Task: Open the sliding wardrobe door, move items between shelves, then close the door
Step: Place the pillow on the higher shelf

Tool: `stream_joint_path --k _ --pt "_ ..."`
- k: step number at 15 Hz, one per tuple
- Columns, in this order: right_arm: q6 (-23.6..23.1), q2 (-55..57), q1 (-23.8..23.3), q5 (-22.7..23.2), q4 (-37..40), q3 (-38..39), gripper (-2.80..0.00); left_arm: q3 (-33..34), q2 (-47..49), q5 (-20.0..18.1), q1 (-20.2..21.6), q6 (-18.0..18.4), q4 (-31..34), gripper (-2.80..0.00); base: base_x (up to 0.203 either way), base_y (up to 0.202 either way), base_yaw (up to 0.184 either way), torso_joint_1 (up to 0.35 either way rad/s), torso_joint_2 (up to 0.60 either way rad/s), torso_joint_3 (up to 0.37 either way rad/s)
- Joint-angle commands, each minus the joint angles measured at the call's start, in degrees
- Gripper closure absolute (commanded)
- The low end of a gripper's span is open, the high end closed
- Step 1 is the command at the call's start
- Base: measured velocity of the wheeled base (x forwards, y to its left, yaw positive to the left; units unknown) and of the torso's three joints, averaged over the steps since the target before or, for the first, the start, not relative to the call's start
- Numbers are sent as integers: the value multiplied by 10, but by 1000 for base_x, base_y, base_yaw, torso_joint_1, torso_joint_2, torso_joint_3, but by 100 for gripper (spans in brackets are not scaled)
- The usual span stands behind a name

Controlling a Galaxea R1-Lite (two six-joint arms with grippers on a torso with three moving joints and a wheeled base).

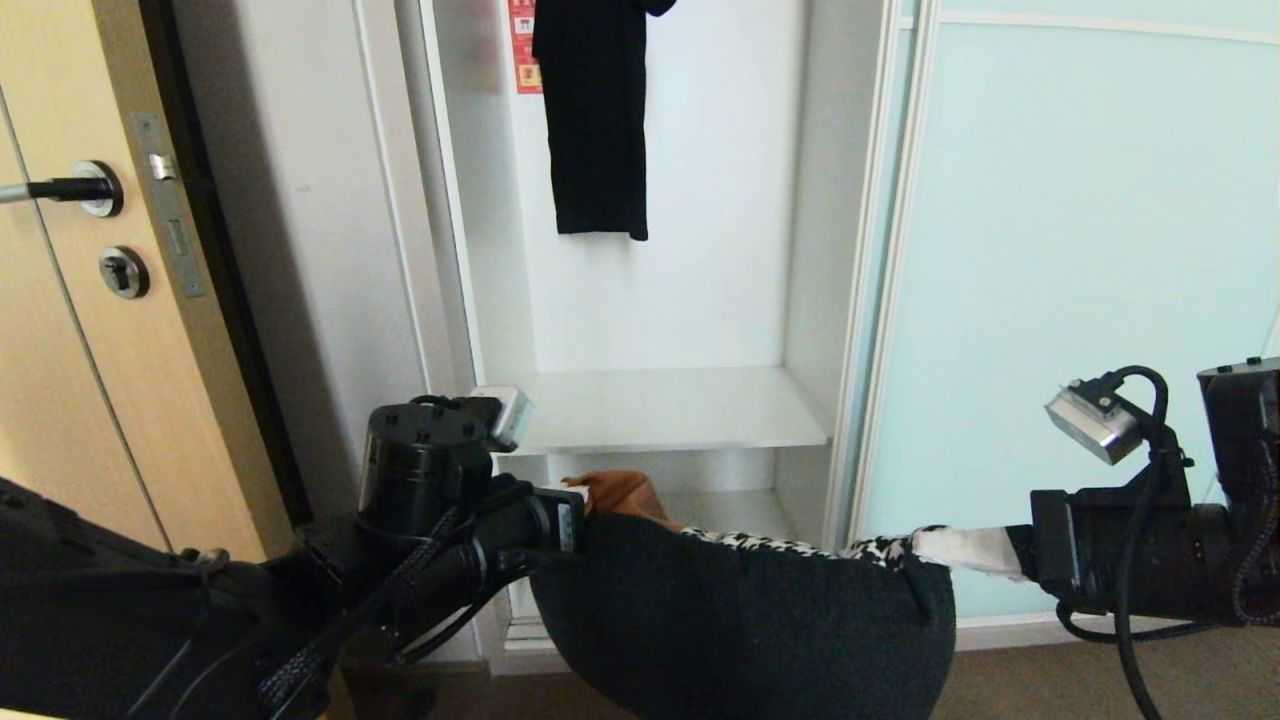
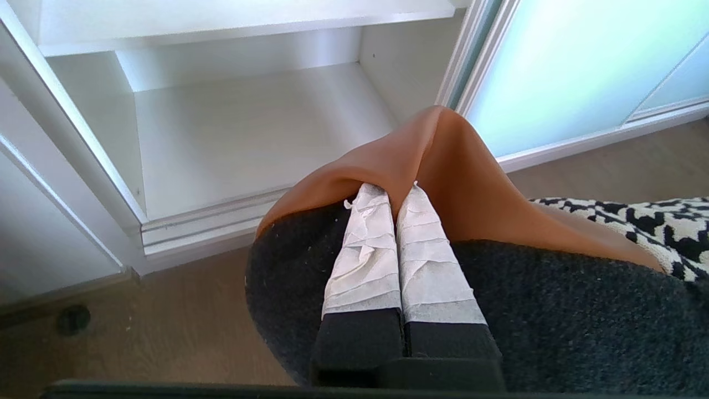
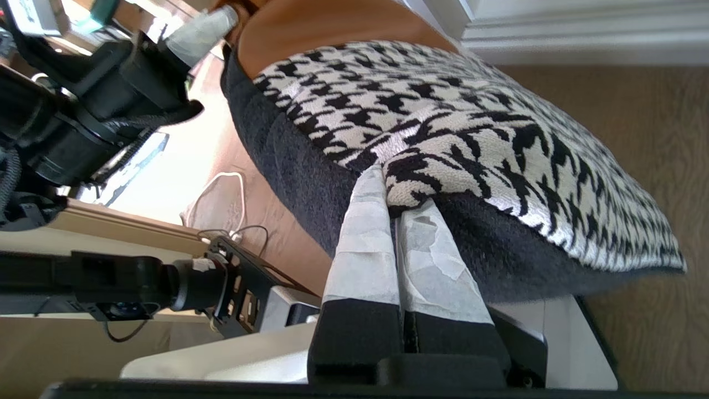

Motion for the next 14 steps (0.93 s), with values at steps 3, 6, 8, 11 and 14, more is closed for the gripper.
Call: stream_joint_path --k 3,6,8,11,14 --pt "2 3 13 0 18 -42 0 11 -40 1 -2 -3 -5 0 0 0 0 0 0 0" --pt "2 13 24 -4 61 -92 0 22 -44 1 -2 -2 -6 0 0 0 0 0 0 0" --pt "2 36 25 -5 70 -126 0 22 -50 1 -2 -3 -5 0 0 0 0 0 0 0" --pt "2 68 33 -8 82 -167 0 22 -52 2 -1 -3 -5 0 0 0 0 0 0 0" --pt "1 91 39 -8 84 -198 0 22 -54 2 0 -2 -5 0 0 0 0 0 0 0"
